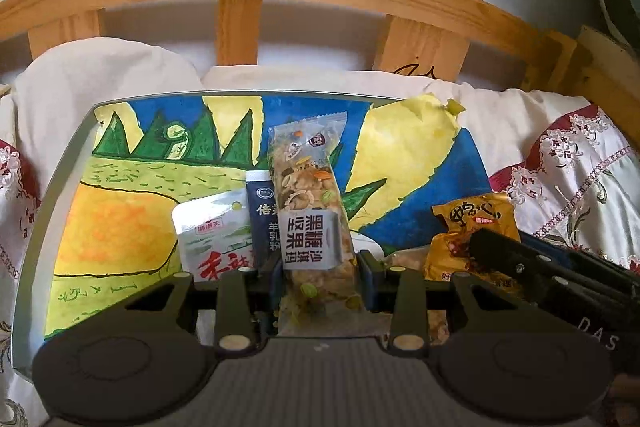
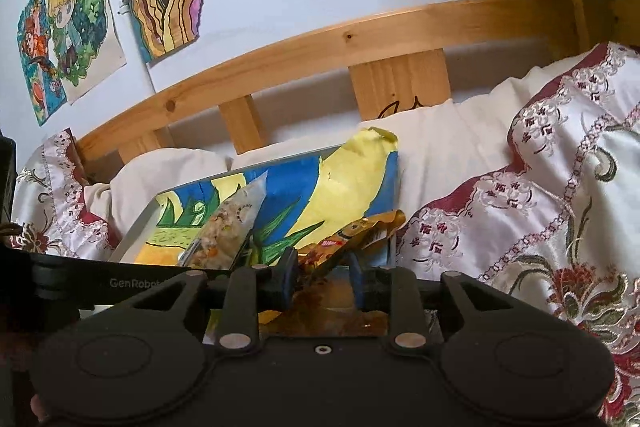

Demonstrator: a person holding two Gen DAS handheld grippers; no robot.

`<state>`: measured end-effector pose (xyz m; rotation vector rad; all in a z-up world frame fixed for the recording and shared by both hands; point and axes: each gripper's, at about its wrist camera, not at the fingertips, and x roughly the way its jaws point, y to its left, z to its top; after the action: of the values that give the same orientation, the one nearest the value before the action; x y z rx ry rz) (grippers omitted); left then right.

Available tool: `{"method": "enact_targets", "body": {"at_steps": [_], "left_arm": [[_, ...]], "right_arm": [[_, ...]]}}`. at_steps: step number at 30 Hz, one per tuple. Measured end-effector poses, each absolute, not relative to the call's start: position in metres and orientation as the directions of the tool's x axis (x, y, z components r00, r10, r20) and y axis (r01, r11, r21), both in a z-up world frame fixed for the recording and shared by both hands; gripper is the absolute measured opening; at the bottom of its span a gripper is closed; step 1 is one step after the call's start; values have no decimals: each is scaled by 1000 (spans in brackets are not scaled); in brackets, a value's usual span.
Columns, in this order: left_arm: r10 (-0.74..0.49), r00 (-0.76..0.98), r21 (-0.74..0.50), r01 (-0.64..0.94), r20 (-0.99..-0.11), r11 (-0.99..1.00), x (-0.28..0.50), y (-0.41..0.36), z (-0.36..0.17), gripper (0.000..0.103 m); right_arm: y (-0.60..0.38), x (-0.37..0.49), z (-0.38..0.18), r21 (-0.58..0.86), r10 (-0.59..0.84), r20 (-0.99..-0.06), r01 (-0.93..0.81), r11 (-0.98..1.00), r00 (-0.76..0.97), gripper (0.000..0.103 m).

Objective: Organize snacks
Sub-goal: 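Carry the nut bar into the tray with the left tool while the right tool carries the yellow bag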

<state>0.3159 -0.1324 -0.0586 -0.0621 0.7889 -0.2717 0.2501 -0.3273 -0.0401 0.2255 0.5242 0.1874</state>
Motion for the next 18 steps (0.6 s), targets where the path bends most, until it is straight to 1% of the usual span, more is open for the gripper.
{"method": "enact_targets", "body": {"at_steps": [2, 4, 5, 7, 9, 11, 13, 18], "left_arm": [[-261, 682, -155, 214, -684, 965, 315, -132, -57, 43], [-265, 688, -160, 214, -676, 964, 314, -131, -55, 50], [-270, 691, -167, 214, -670, 962, 313, -130, -53, 53], [-270, 702, -170, 210, -659, 963, 311, -128, -50, 54], [-267, 720, -169, 207, -641, 964, 306, -125, -46, 61], [-254, 748, -170, 189, -614, 967, 299, -118, -41, 71], [-244, 768, -175, 172, -592, 969, 294, -110, -35, 76], [-203, 820, -189, 118, -535, 975, 273, -85, -19, 88]], "right_arm": [[-327, 250, -39, 247, 225, -470, -118, 962, 854, 37], [-327, 249, -37, 232, 213, -466, -114, 966, 859, 44], [-327, 249, -36, 224, 208, -464, -113, 968, 861, 45], [-327, 248, -35, 213, 197, -459, -108, 971, 866, 50], [-327, 247, -33, 200, 186, -453, -104, 974, 872, 55], [-326, 245, -30, 179, 171, -441, -100, 979, 881, 61], [-325, 242, -26, 154, 155, -423, -98, 983, 893, 70], [-319, 231, -13, 109, 138, -374, -104, 989, 917, 81]]}}
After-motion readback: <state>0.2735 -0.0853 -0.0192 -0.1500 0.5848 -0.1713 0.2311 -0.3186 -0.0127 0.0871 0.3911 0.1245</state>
